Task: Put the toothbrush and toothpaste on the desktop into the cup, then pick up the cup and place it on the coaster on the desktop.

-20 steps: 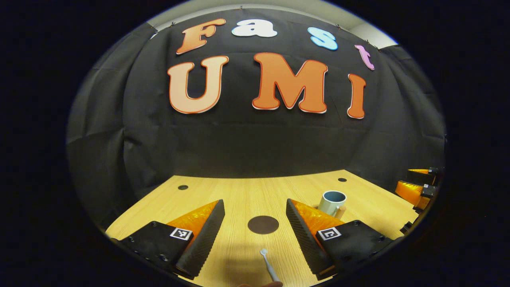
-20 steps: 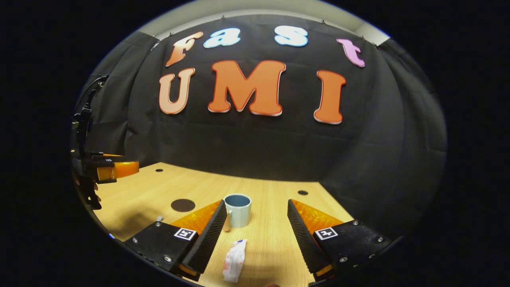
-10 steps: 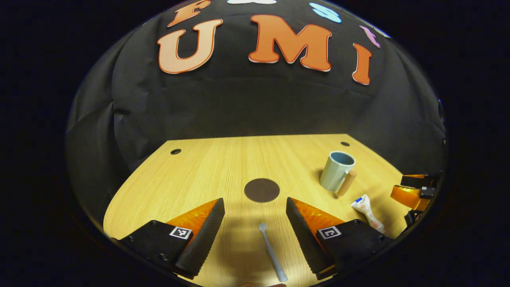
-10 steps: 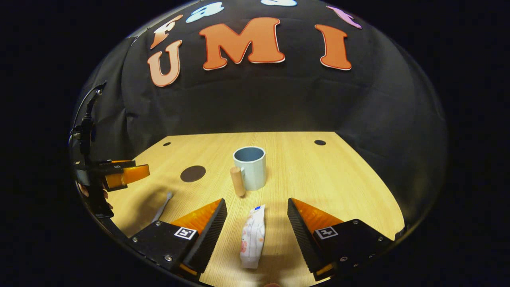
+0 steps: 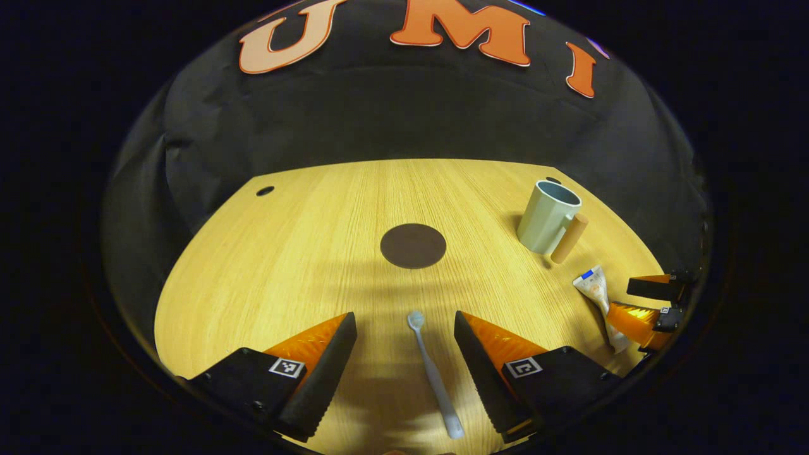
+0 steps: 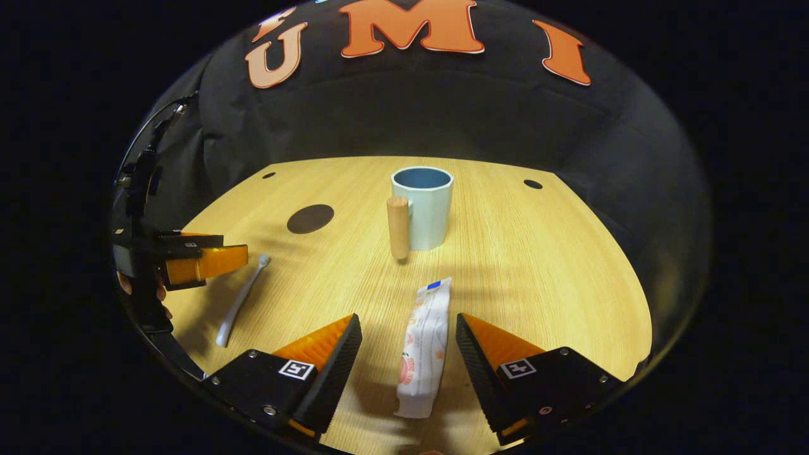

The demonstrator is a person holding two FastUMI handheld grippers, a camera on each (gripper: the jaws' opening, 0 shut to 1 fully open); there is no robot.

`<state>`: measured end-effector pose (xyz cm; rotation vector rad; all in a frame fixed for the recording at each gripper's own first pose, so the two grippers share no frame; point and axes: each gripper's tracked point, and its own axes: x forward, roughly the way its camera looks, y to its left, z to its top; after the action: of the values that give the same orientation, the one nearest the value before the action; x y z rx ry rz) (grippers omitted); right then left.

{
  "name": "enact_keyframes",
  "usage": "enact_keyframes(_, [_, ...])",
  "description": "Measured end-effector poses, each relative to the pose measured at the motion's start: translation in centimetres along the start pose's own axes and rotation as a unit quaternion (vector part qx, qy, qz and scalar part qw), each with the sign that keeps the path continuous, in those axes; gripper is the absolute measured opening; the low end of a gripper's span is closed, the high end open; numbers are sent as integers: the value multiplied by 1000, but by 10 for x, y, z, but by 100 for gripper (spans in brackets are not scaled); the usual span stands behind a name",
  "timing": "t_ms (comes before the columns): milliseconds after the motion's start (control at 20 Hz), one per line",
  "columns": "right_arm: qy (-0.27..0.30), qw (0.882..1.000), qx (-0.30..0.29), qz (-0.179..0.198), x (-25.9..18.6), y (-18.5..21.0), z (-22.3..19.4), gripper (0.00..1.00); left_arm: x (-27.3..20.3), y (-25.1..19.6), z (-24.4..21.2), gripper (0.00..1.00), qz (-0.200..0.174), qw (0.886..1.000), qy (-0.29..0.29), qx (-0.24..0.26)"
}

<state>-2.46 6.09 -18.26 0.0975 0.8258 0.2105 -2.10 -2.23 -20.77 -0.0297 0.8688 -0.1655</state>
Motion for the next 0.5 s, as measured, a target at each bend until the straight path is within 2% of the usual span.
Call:
enact_keyframes(200, [29,1000,-4,-1,8,5,-4,89,-2,4,-8,99,7,1000,26,5])
enact_keyframes(300, [39,999,-9,-4,11,7,-3,84,-4,-2,-16,95,-2,999,46,-3])
enact_keyframes(350, [44,999,-12,-10,11,7,-1,87,-4,-1,-20,93,-2,999,53,-5])
enact_keyframes(450, [50,998,-14,-23,15,4,4,87,-3,-2,-29,86,1,998,69,-8])
enact_keyframes(500, [54,998,-13,-28,18,4,5,87,-2,-2,-31,86,4,997,74,-10])
